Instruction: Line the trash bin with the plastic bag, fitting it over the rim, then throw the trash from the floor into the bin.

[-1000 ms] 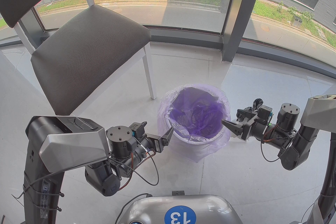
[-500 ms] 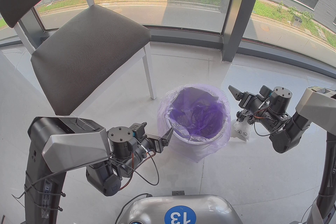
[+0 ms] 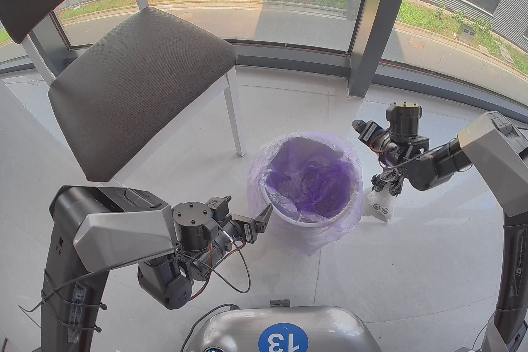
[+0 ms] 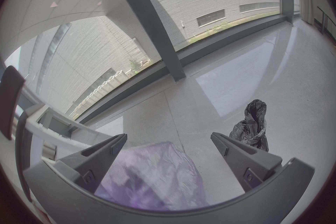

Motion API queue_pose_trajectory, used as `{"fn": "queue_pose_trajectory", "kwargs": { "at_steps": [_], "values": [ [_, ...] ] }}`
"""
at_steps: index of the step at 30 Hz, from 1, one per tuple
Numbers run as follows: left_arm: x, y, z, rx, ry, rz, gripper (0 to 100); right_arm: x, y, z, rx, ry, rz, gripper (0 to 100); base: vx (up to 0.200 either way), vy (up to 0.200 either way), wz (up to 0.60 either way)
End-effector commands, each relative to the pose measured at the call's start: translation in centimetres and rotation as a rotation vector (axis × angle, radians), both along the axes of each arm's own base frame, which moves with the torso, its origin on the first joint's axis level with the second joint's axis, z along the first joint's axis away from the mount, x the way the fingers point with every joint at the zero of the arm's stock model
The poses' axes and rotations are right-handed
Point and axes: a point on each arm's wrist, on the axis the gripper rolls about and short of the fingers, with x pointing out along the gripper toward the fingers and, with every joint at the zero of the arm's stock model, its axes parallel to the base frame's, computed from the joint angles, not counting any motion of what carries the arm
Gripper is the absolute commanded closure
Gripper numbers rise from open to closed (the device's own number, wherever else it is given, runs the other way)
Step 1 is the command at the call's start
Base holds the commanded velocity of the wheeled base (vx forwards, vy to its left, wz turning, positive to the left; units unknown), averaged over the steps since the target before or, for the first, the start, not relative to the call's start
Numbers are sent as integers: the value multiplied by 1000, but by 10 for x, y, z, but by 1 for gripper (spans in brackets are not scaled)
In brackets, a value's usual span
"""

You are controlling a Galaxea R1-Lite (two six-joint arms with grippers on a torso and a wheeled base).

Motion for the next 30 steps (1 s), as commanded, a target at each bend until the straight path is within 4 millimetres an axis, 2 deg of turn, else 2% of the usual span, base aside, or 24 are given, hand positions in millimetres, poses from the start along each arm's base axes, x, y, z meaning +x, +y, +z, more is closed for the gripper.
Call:
{"fn": "queue_pose_trajectory", "kwargs": {
  "at_steps": [1,15,18,28,29,30],
  "values": [
    [1,1,-1,-1,0,2,0,15,25,24,62,25,-72,0,0,0,0],
    [2,2,2,-9,-13,7,0,17,54,-10,19,132,-42,0,0,0,0],
    [2,2,2,-9,-13,7,0,19,55,-17,14,143,-44,0,0,0,0],
    [3,2,0,-9,-13,9,0,19,52,-18,8,148,-47,0,0,0,0],
    [3,2,0,-9,-13,9,0,19,52,-18,8,148,-47,100,0,0,0],
    [3,2,0,-9,-13,9,0,19,54,-19,2,151,-42,100,0,0,0]
  ]
}}
